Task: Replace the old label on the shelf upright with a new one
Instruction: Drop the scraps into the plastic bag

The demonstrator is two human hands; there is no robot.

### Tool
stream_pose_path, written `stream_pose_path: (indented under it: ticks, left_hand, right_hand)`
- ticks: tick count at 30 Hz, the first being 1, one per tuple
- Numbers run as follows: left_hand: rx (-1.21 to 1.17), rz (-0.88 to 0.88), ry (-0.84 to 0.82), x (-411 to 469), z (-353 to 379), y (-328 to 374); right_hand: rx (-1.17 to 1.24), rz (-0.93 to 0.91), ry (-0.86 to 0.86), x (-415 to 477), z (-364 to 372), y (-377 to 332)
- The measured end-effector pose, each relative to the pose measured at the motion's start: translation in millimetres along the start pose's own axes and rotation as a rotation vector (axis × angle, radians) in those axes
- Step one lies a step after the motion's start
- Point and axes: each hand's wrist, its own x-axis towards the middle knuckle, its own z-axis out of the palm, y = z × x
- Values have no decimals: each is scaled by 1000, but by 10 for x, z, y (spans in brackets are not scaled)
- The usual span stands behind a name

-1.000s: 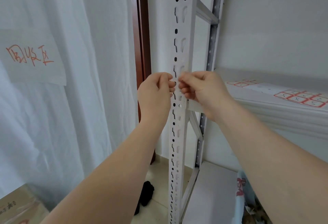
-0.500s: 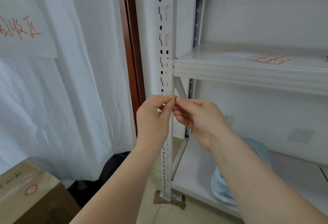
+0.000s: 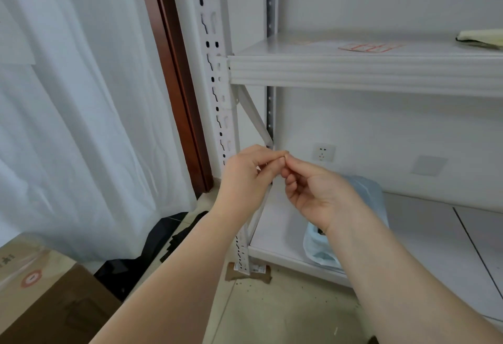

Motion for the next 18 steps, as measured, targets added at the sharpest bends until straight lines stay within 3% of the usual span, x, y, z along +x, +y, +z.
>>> stream_pose_path:
  ticks: [11,18]
  left_hand:
    - [-654,-503,-167,87,867,-117]
    - [-736,-730,-140,231,1377,-289]
  right_hand:
    - [92,39,95,300,-723,-101]
    - [5,-30,184,607,-1283,-215]
